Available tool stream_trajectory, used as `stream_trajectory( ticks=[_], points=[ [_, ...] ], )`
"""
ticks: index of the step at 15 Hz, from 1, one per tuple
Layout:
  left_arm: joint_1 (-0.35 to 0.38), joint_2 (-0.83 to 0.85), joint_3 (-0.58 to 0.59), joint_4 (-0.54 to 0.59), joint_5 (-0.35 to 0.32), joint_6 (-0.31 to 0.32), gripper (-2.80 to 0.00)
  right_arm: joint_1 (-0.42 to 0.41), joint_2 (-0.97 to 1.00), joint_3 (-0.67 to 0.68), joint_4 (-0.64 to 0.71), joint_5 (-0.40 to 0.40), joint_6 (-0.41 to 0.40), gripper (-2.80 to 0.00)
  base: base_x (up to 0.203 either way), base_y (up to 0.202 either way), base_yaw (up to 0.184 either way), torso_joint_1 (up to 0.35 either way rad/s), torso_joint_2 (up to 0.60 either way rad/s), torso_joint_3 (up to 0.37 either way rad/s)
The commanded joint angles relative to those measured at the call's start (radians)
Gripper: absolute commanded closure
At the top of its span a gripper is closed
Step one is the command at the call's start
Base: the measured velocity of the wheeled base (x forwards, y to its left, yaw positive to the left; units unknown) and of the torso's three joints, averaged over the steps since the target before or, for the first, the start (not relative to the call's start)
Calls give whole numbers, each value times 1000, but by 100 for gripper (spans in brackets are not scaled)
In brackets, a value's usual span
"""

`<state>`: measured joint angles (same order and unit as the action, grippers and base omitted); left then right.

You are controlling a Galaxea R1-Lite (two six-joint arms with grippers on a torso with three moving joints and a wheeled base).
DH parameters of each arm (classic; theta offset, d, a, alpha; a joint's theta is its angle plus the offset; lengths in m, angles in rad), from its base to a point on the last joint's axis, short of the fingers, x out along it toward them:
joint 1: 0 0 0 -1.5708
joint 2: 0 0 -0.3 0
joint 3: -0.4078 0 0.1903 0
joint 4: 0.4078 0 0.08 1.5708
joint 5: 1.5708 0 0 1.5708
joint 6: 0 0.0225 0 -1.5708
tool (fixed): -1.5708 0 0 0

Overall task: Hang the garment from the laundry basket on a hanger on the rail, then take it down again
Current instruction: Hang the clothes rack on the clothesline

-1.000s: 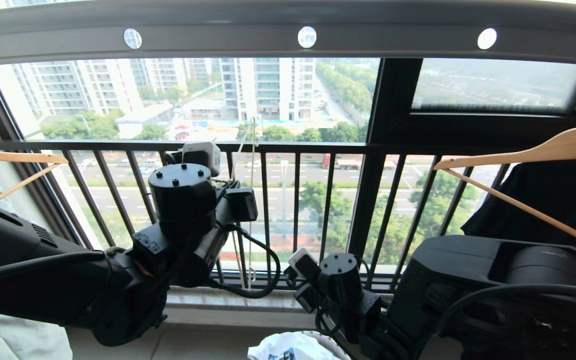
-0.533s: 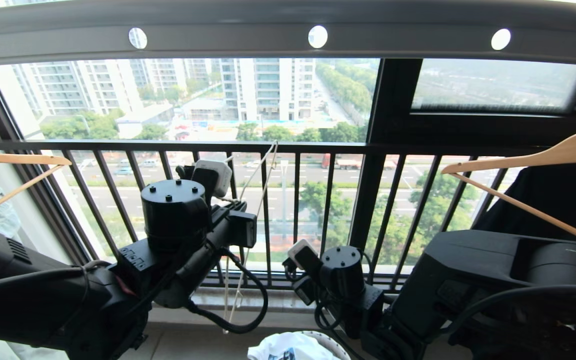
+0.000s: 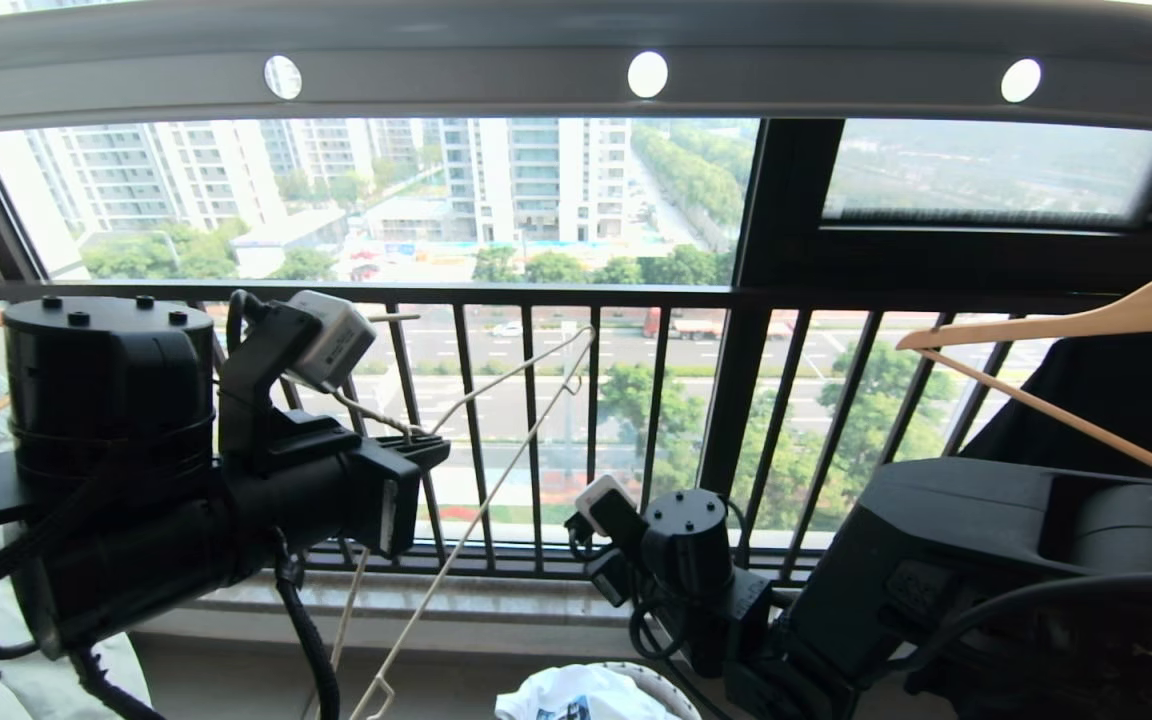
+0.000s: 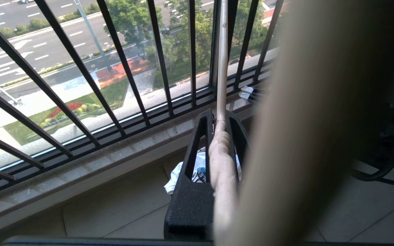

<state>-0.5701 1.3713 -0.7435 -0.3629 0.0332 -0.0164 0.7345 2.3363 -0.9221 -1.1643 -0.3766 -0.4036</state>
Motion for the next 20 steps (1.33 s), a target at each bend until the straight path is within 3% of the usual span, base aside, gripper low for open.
stream_trajectory(
  ticks=[1, 4, 8, 9, 11, 13, 17, 20],
  points=[
    [14, -152, -51, 168, -4, 0, 0, 0, -29, 4, -11, -2, -6, 0, 0, 0, 0, 0, 0, 0],
    [21, -237, -111, 303, -6, -1, 0, -3, -63, 11, -11, -2, -7, 0, 0, 0, 0, 0, 0, 0],
    [92, -254, -178, 310, -2, -2, 0, -10, -77, 12, -11, -2, -7, 0, 0, 0, 0, 0, 0, 0],
    [99, -237, -203, 309, 17, -1, 0, -10, -74, 15, -11, -2, -9, 0, 0, 0, 0, 0, 0, 0],
    [100, -195, -266, 311, 114, 1, 0, -12, -74, 15, -11, -2, -14, 0, 0, 0, 0, 0, 0, 0],
    [101, -162, -302, 312, 128, 1, 0, -10, -72, 16, -11, -2, -14, 0, 0, 0, 0, 0, 0, 0],
    [116, -106, -377, 376, 120, 2, 0, -10, -63, 16, -11, -2, -15, 0, 0, 0, 0, 0, 0, 0],
    [191, -76, -490, 504, 18, -4, 0, -12, -63, 12, -11, -2, -15, 0, 0, 0, 0, 0, 0, 0]
  ],
)
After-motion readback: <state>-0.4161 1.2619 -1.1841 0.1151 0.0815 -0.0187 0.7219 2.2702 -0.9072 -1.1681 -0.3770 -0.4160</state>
